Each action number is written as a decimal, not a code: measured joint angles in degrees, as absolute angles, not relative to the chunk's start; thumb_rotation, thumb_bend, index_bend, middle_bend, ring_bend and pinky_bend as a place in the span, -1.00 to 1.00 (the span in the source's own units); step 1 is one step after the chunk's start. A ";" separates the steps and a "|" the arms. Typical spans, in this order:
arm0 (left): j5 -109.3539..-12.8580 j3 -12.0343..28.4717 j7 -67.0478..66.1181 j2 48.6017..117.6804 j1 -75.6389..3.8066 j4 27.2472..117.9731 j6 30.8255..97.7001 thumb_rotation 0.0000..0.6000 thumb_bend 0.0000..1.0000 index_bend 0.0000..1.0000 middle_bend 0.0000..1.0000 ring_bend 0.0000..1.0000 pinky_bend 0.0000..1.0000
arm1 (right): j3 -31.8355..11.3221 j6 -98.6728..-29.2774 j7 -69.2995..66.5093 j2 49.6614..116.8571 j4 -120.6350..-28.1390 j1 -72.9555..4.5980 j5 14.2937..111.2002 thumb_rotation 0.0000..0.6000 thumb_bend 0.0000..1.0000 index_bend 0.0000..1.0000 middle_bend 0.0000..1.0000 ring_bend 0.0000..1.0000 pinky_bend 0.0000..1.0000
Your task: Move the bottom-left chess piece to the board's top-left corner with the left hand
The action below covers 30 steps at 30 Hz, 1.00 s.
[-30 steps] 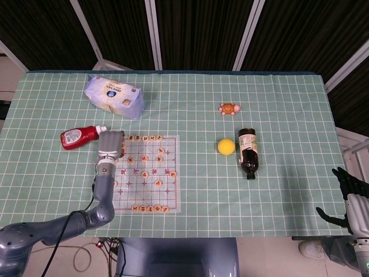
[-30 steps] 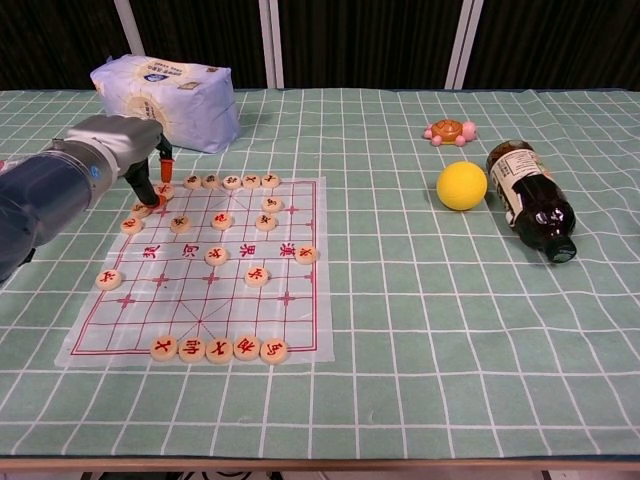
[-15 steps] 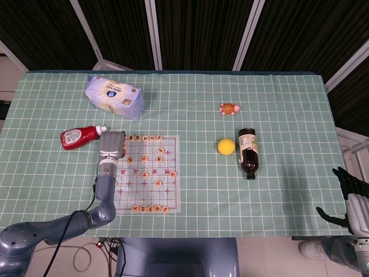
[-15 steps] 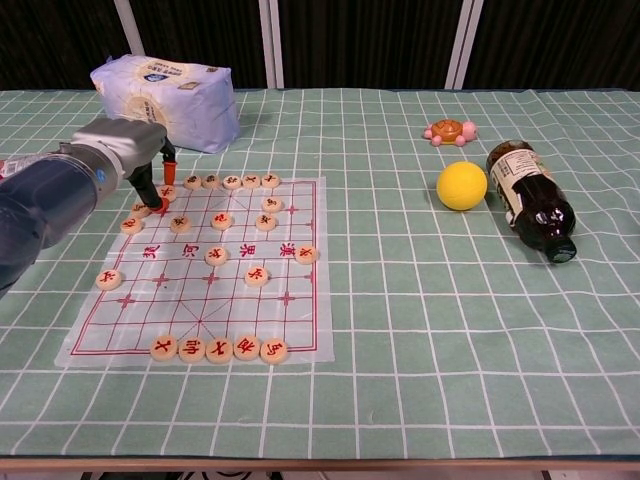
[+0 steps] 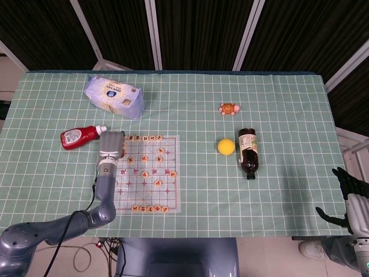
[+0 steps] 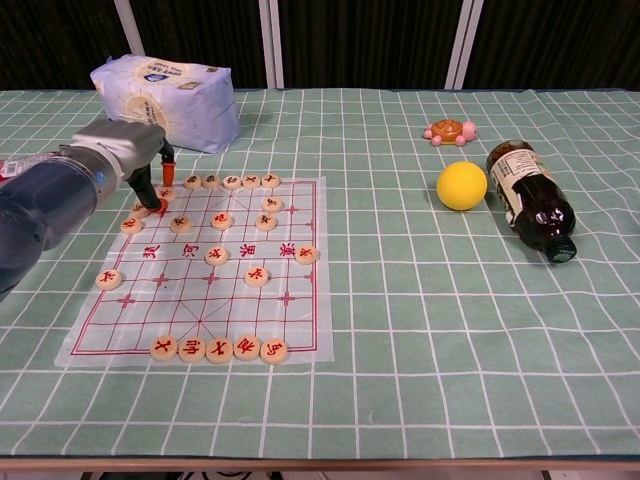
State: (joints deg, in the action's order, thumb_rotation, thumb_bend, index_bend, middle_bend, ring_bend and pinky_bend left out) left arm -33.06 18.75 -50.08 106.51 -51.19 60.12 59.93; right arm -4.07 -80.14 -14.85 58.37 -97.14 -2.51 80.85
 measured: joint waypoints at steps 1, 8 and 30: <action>-33.06 18.71 -50.08 106.60 -51.22 59.99 59.83 1.00 -0.46 -0.12 1.00 1.00 1.00 | -4.08 -80.26 -14.90 58.38 -97.13 -2.50 80.97 1.00 -0.50 -1.00 -1.00 -1.00 -1.00; -33.62 18.63 -49.64 107.04 -51.35 59.35 59.55 1.00 -0.49 -0.16 1.00 1.00 1.00 | -4.10 -80.33 -15.00 58.46 -96.94 -2.47 81.02 1.00 -0.50 -1.00 -1.00 -1.00 -1.00; -43.09 19.96 -44.34 95.32 -47.45 80.96 69.17 1.00 -0.59 -0.58 -0.14 -0.10 0.22 | -4.13 -81.04 -14.63 58.70 -96.30 -2.36 81.60 1.00 -0.50 -1.00 -1.00 -1.00 -1.00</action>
State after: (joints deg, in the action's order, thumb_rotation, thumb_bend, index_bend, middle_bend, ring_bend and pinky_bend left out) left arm -43.09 19.96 -44.34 95.32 -47.45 80.96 69.17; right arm -4.13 -81.04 -14.63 58.70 -96.30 -2.36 81.60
